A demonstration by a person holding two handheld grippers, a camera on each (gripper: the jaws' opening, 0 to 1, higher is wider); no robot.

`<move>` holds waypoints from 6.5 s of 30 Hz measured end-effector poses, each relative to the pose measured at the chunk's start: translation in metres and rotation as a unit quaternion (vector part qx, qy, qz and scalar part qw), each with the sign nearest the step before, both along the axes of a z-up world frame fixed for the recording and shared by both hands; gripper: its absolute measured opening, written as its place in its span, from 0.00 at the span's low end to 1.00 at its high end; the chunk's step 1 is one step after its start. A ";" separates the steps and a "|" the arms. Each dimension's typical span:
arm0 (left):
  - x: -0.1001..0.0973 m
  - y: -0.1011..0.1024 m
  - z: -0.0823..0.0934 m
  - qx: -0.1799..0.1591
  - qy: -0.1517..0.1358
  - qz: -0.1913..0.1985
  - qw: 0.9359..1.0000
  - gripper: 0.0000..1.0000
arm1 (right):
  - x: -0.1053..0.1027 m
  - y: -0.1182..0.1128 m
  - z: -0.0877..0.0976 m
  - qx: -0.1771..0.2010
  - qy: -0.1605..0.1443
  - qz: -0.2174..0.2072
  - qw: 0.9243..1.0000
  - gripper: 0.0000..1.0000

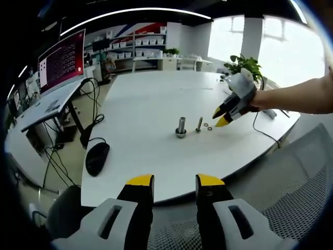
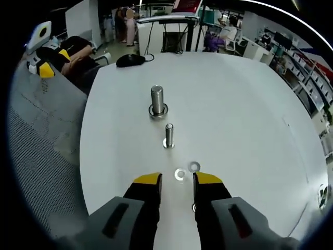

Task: Place the washer onto the threaded stud by aligning its center hole with the stud, sliding it down to the base, and recovering from edge contact or off-axis alignment until the washer reaches the visible bottom stop.

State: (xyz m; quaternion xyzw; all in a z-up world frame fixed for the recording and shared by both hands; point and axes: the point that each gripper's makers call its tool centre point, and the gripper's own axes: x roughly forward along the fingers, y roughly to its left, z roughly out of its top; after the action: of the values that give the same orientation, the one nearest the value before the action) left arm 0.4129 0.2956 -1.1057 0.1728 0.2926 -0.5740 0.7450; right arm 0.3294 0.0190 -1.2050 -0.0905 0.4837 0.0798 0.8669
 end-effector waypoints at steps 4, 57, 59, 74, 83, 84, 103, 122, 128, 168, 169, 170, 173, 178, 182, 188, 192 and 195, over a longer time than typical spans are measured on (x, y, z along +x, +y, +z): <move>0.000 0.000 -0.001 0.000 0.000 -0.001 1.000 0.30 | -0.012 -0.012 -0.002 -0.005 0.018 -0.004 1.000 0.27; 0.001 0.001 -0.001 0.003 -0.001 -0.002 1.000 0.30 | -0.039 -0.035 -0.039 -0.046 0.228 0.083 0.969 0.15; 0.000 0.000 -0.001 0.004 -0.001 -0.002 1.000 0.30 | -0.038 -0.035 -0.039 -0.043 0.233 0.081 0.968 0.15; -0.001 0.000 -0.001 0.002 -0.001 -0.004 1.000 0.30 | -0.041 -0.030 -0.035 -0.062 0.245 0.034 0.967 0.15; 0.000 0.000 -0.001 0.000 -0.002 -0.006 1.000 0.30 | -0.042 -0.032 -0.033 -0.071 0.204 -0.031 0.976 0.15; 0.000 0.000 -0.001 0.000 -0.002 -0.006 1.000 0.30 | -0.041 -0.032 -0.033 -0.083 0.195 -0.034 0.977 0.15; -0.002 -0.001 0.001 -0.005 -0.002 -0.007 1.000 0.30 | -0.032 -0.014 -0.026 -0.113 0.197 0.002 0.974 0.15; -0.002 -0.002 0.002 -0.014 0.002 -0.008 1.000 0.30 | 0.019 0.005 0.054 -0.045 0.098 0.028 0.994 0.15; 0.000 -0.001 0.001 -0.014 0.002 -0.006 1.000 0.30 | 0.033 0.016 0.064 -0.025 0.104 0.052 0.993 0.15; -0.002 -0.001 0.004 -0.019 0.002 0.001 1.000 0.33 | 0.053 0.038 0.007 -0.032 0.183 0.147 0.971 0.14; -0.002 -0.002 0.005 -0.020 0.003 0.002 1.000 0.33 | 0.052 0.038 0.004 -0.030 0.185 0.145 0.972 0.14; -0.001 -0.001 0.004 -0.020 0.003 0.003 1.000 0.33 | 0.052 0.039 0.002 -0.029 0.185 0.146 0.971 0.14; 0.000 -0.001 0.003 -0.019 0.003 0.004 1.000 0.32 | 0.053 0.038 -0.008 -0.024 0.190 0.144 0.971 0.14; 0.000 -0.001 0.003 -0.019 0.003 0.004 1.000 0.32 | 0.049 0.042 -0.017 -0.018 0.199 0.143 0.969 0.14; 0.001 -0.001 0.004 -0.019 0.003 0.006 1.000 0.32 | 0.049 0.041 -0.026 -0.015 0.204 0.140 0.969 0.14; 0.000 -0.001 0.004 -0.018 0.003 0.005 1.000 0.32 | 0.051 0.041 -0.025 -0.013 0.202 0.138 0.969 0.14; 0.001 -0.001 0.002 -0.018 0.003 0.005 1.000 0.32 | 0.052 0.041 -0.025 -0.018 0.205 0.144 0.968 0.14; 0.001 -0.001 0.003 -0.018 0.003 0.005 1.000 0.32 | 0.058 0.047 -0.024 0.001 0.171 0.121 0.978 0.21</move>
State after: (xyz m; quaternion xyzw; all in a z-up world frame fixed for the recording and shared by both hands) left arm 0.4137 0.2948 -1.1027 0.1557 0.2852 -0.5759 0.7502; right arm 0.3874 0.0657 -1.2291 -0.1322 0.6104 0.1986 0.7553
